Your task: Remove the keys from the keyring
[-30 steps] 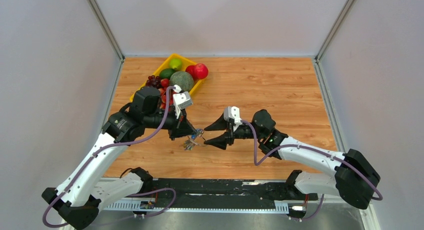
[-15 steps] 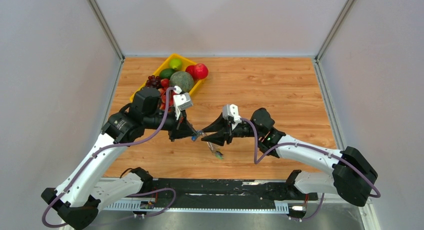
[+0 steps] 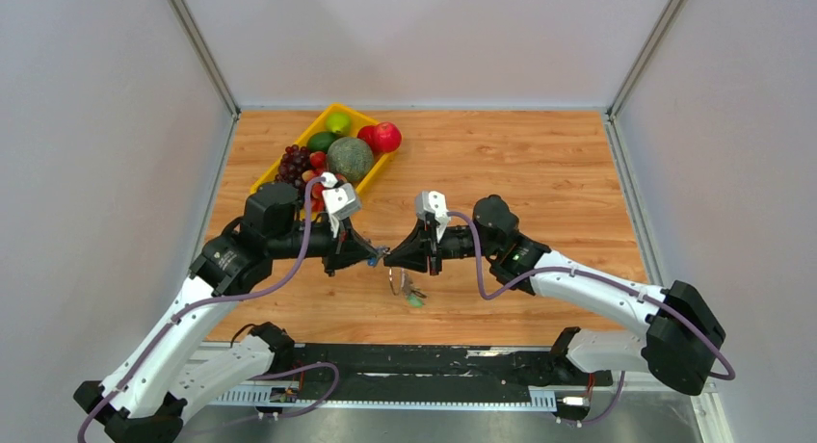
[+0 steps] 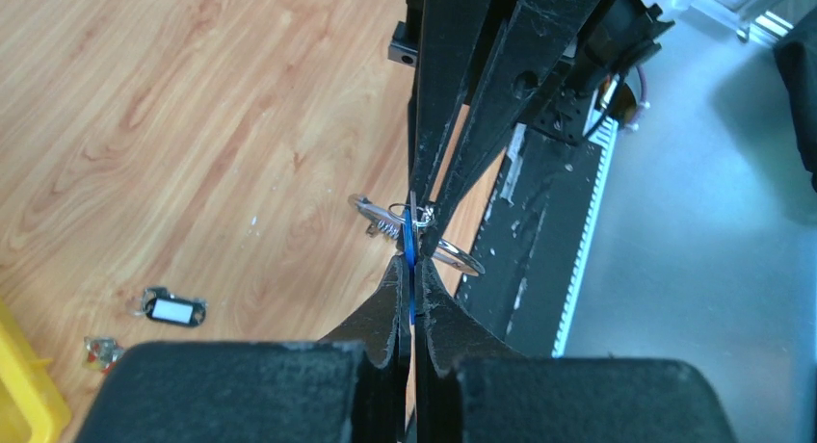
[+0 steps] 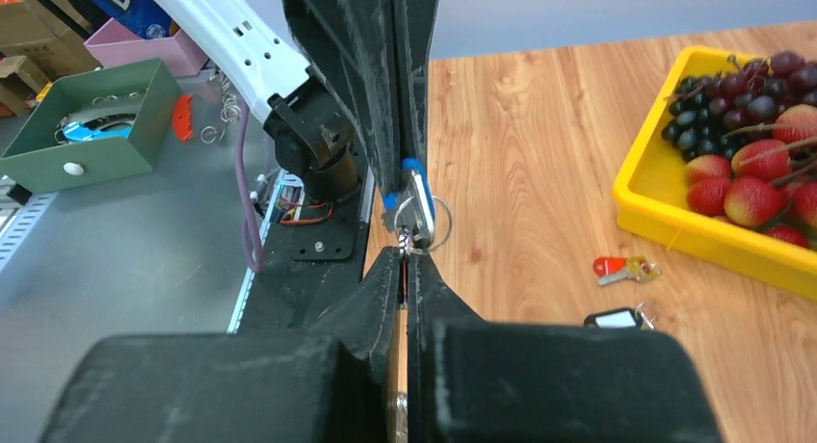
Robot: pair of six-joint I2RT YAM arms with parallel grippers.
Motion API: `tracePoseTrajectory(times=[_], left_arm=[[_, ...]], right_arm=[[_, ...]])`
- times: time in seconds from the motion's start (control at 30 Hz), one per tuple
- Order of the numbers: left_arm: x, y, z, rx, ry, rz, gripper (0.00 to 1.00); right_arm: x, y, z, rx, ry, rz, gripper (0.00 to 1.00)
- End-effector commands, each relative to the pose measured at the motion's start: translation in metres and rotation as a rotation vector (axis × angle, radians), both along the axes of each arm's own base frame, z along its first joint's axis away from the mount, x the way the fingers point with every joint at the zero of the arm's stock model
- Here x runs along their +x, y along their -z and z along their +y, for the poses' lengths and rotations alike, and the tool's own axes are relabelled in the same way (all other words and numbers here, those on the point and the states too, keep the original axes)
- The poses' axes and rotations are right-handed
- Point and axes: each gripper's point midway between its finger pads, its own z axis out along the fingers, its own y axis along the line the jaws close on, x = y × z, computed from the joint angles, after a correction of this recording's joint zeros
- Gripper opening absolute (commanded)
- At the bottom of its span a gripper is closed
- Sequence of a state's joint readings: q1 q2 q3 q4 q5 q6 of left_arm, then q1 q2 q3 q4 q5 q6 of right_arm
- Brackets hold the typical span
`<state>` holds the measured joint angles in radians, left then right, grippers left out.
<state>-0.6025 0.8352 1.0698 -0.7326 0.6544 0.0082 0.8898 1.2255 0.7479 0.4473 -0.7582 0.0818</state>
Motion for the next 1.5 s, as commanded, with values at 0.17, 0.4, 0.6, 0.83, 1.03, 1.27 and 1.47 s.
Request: tracePoseTrajectory(times=[0.17,0.4,0.6,0.83,1.03,1.27,1.47], left_arm=[[0.015,0.008,-0.01,-0.215,-0.092,-0.105,0.08],[0.019,0.022,-0.013,-0.277,-0.112,-0.121,0.42],[0.019,0.025,-0.014,-0.342,-0.114,-0.165,0.59],[0.016,0.017,-0.015,-0.391,-0.089,-0.217,0.72],[0.016,0.019,-0.019,-0.405,-0.08,-0.201,0.74],[0.019,0.022,-0.022,-0.393,-0.08,-0.21,0.72],[0.023,0.033,-0.024,-0.355,-0.084,-0.213,0.68]], right_arm=[[-0.005,-0.032,-0.009,-0.1,0.035,0.146,0.0],[-0.002,-0.033,-0.012,-0.17,0.046,0.221,0.0],[-0.001,-0.032,-0.013,-0.201,0.046,0.244,0.0],[-0.003,-0.033,-0.013,-0.219,0.026,0.243,0.0],[-0.002,-0.033,-0.011,-0.225,0.021,0.254,0.0],[-0.001,-0.042,-0.009,-0.213,0.019,0.249,0.0],[0.001,-0.045,-0.009,-0.206,0.028,0.24,0.0]])
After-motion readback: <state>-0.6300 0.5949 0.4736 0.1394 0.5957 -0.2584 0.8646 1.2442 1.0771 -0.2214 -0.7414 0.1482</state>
